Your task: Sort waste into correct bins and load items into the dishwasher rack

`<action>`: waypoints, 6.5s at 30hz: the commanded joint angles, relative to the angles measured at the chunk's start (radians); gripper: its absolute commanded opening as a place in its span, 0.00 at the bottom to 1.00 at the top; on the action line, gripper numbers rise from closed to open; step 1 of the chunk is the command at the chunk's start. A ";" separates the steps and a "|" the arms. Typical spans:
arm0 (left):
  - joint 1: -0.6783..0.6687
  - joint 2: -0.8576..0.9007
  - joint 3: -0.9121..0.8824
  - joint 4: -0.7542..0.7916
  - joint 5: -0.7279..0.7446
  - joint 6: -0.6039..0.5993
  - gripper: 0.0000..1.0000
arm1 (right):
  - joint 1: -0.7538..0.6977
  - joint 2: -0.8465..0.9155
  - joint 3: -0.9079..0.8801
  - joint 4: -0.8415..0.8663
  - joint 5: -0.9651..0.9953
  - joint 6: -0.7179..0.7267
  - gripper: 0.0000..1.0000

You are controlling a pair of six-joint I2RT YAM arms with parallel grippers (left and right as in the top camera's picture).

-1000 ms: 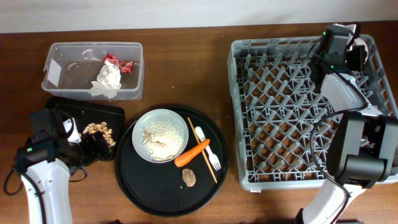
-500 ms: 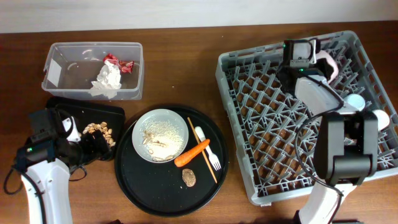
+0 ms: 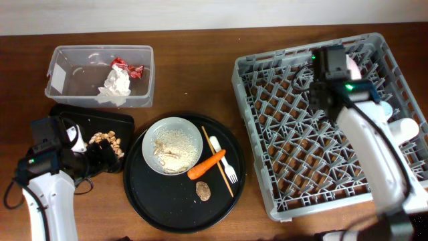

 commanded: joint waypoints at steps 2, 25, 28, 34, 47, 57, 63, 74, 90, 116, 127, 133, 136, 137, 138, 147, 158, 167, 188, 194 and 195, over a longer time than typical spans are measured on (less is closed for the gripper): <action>0.005 -0.006 0.011 -0.002 0.023 -0.008 0.94 | 0.006 -0.113 -0.002 -0.206 -0.494 -0.004 0.67; -1.132 0.502 0.011 0.453 -0.139 0.312 0.81 | 0.006 -0.112 -0.005 -0.392 -0.661 -0.098 0.76; -1.132 0.551 0.011 0.461 -0.168 0.315 0.81 | 0.006 -0.112 -0.005 -0.392 -0.657 -0.098 0.76; -1.132 0.558 0.011 0.463 -0.192 0.314 0.34 | 0.005 -0.112 -0.005 -0.395 -0.655 -0.098 0.76; -1.107 0.506 0.335 0.114 -0.323 0.305 0.01 | 0.005 -0.112 -0.005 -0.403 -0.654 -0.098 0.77; -0.328 0.411 0.335 0.093 -0.257 0.064 0.00 | 0.005 -0.112 -0.005 -0.414 -0.624 -0.098 0.77; 0.022 0.425 0.329 0.124 -0.206 -0.176 0.01 | 0.005 -0.112 -0.005 -0.414 -0.625 -0.098 0.77; 0.086 0.622 0.329 0.304 -0.254 -0.286 0.03 | 0.005 -0.112 -0.005 -0.422 -0.625 -0.098 0.77; -0.445 0.348 0.327 -0.011 -0.106 -0.180 0.79 | 0.005 -0.112 -0.005 -0.436 -0.624 -0.098 0.81; -1.099 0.455 -0.113 0.193 0.124 -0.169 0.82 | -0.155 -0.112 -0.005 -0.447 -0.527 -0.068 0.93; -1.102 0.533 -0.113 0.239 0.018 -0.161 0.60 | -0.153 -0.112 -0.005 -0.454 -0.527 -0.068 0.93; -1.101 0.533 -0.093 0.205 -0.043 -0.161 0.43 | -0.153 -0.112 -0.005 -0.454 -0.527 -0.068 0.93; -1.101 0.533 -0.023 0.141 -0.120 -0.185 0.57 | -0.153 -0.112 -0.005 -0.454 -0.527 -0.068 0.93; -1.101 0.533 -0.010 0.142 -0.120 -0.241 0.59 | -0.153 -0.112 -0.005 -0.454 -0.527 -0.068 0.93; -1.099 0.533 -0.007 0.151 -0.124 -0.291 0.63 | -0.153 -0.112 -0.005 -0.454 -0.527 -0.068 0.93; -1.094 0.533 -0.007 0.190 -0.150 -0.305 0.26 | -0.153 -0.112 -0.005 -0.455 -0.527 -0.068 0.93; -0.758 0.398 0.249 -0.022 -0.322 -0.261 0.12 | -0.153 -0.112 -0.005 -0.455 -0.526 -0.069 0.92; -0.116 0.430 0.249 0.383 -0.322 -0.251 0.13 | -0.153 -0.112 -0.005 -0.463 -0.526 -0.069 0.93; -0.462 0.346 0.248 0.109 -0.222 -0.176 0.99 | -0.153 -0.112 -0.005 -0.473 -0.526 -0.069 0.98; -0.898 0.419 0.247 0.097 -0.217 -0.175 0.83 | -0.153 -0.112 -0.005 -0.473 -0.526 -0.069 0.98; -0.951 0.460 0.247 0.119 -0.217 -0.175 0.75 | -0.153 -0.112 -0.005 -0.473 -0.526 -0.069 0.98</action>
